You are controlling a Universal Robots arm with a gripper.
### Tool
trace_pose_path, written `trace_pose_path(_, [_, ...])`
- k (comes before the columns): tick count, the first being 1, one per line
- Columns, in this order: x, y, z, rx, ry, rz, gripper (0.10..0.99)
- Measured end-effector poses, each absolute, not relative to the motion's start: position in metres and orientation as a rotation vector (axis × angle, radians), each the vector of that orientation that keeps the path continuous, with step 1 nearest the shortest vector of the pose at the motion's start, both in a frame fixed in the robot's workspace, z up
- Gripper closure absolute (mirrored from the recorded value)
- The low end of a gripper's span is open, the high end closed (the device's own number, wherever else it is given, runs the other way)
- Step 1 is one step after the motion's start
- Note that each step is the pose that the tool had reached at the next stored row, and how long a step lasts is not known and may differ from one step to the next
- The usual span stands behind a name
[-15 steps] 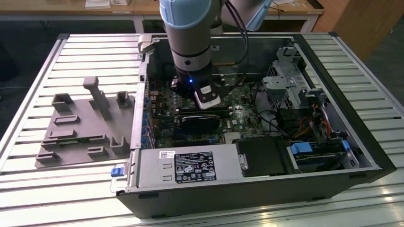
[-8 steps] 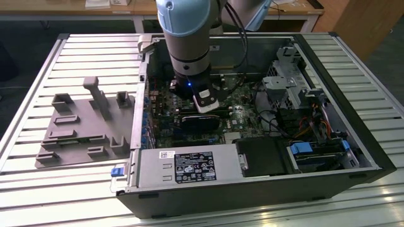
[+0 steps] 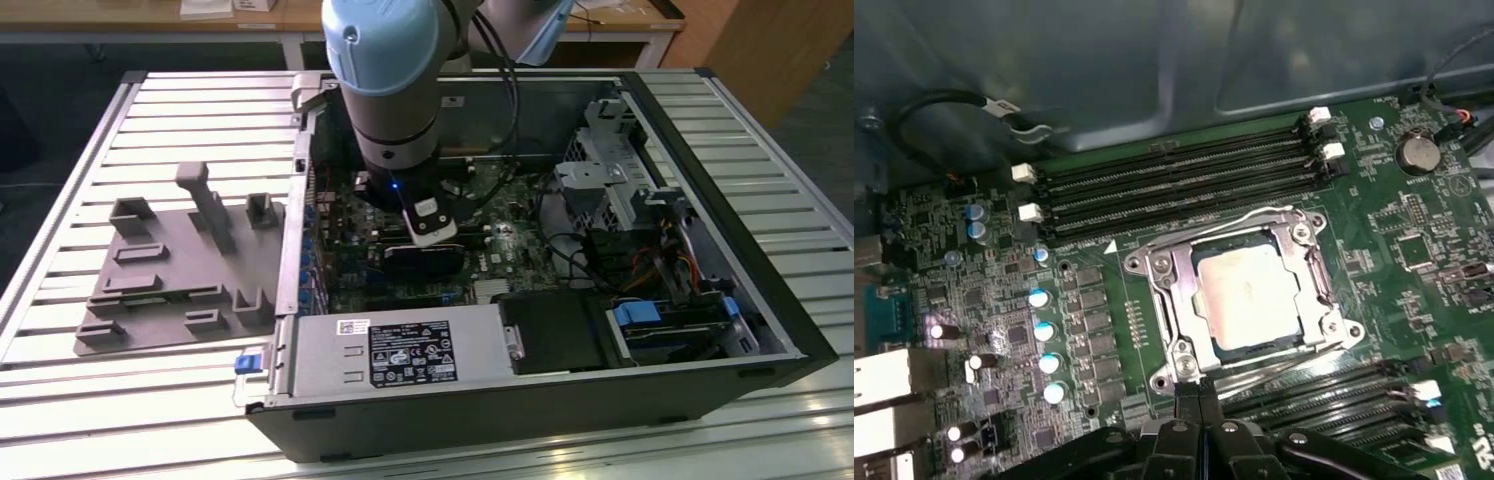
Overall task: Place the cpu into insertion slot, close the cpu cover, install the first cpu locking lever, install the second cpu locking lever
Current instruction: 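Install the second cpu locking lever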
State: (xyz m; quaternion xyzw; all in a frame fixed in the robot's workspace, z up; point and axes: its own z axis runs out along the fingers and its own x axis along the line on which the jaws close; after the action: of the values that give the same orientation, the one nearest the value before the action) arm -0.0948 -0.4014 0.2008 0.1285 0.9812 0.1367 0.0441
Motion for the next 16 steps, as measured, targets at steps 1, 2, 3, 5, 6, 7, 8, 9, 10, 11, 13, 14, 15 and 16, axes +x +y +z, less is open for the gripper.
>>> trace_pose_path(1, [-0.095,-0.402,0.2,0.393,2.999,0.424,0.984])
trace_pose_path(2, [-0.096,-0.402,0.199,0.394,2.998,0.431,0.984])
trace_pose_path(3, [-0.096,-0.402,0.198,0.394,2.998,0.44,0.984])
trace_pose_path(5, [-0.097,-0.402,0.197,0.395,2.996,0.456,0.984])
trace_pose_path(6, [-0.098,-0.403,0.196,0.396,2.996,0.466,0.984])
trace_pose_path(7, [-0.099,-0.403,0.195,0.396,2.995,0.475,0.984])
trace_pose_path(8, [-0.1,-0.403,0.195,0.397,2.994,0.484,0.984])
trace_pose_path(9, [-0.1,-0.403,0.194,0.397,2.994,0.492,0.984])
trace_pose_path(10, [-0.101,-0.403,0.193,0.397,2.993,0.5,0.984])
trace_pose_path(11, [-0.101,-0.403,0.192,0.398,2.992,0.507,0.984])
trace_pose_path(13, [-0.101,-0.403,0.191,0.398,2.992,0.511,0.984])
trace_pose_path(14, [-0.101,-0.403,0.19,0.398,2.992,0.512,0.984])
trace_pose_path(15, [-0.101,-0.403,0.19,0.398,2.992,0.513,0.984])
trace_pose_path(16, [-0.101,-0.403,0.189,0.398,2.991,0.515,0.984])
